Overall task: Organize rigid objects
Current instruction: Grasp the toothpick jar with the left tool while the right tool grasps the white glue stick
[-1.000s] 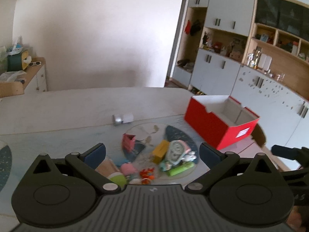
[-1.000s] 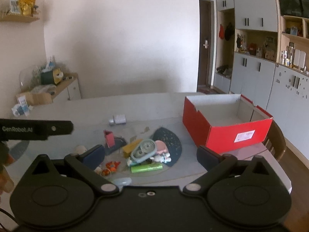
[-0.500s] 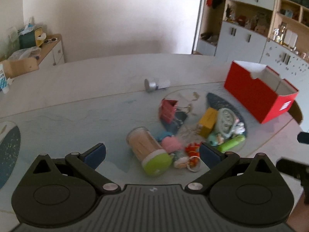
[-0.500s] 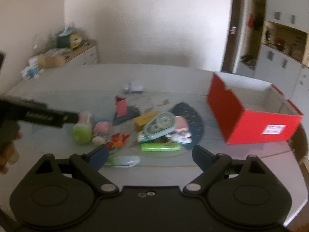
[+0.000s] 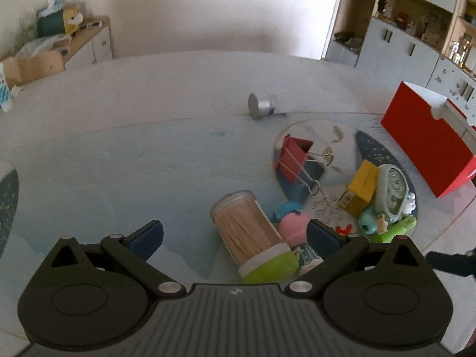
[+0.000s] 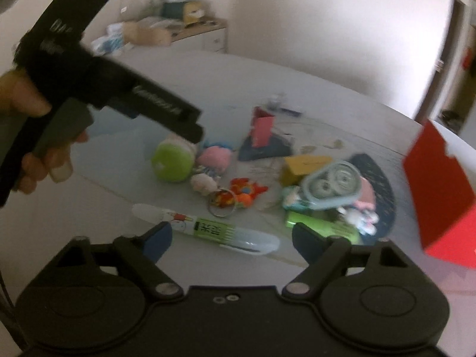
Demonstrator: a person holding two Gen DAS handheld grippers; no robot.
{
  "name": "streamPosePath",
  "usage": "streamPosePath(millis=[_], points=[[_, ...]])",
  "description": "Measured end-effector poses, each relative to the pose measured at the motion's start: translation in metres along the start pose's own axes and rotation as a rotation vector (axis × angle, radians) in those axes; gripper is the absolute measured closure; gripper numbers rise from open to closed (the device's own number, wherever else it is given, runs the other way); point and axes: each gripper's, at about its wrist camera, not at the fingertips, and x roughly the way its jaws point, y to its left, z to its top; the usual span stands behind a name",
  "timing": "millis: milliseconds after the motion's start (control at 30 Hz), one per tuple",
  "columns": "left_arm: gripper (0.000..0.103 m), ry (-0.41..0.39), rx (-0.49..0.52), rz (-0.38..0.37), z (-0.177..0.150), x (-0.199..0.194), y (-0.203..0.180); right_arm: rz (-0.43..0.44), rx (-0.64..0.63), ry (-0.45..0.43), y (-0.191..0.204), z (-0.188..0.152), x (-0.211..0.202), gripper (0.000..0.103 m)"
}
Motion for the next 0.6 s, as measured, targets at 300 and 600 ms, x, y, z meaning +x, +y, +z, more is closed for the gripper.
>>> streamPosePath(millis=[300, 600], points=[[0.017, 0.097, -0.014, -0.041, 0.004, 0.022, 0.006, 0.111, -0.163, 0.07, 0.005, 0.008, 0.031, 0.032], [0.039, 0.163, 0.062, -0.132, 0.005, 0.036, 0.007, 0.225, -0.145, 0.123, 0.005, 0.008, 0.032, 0.052]])
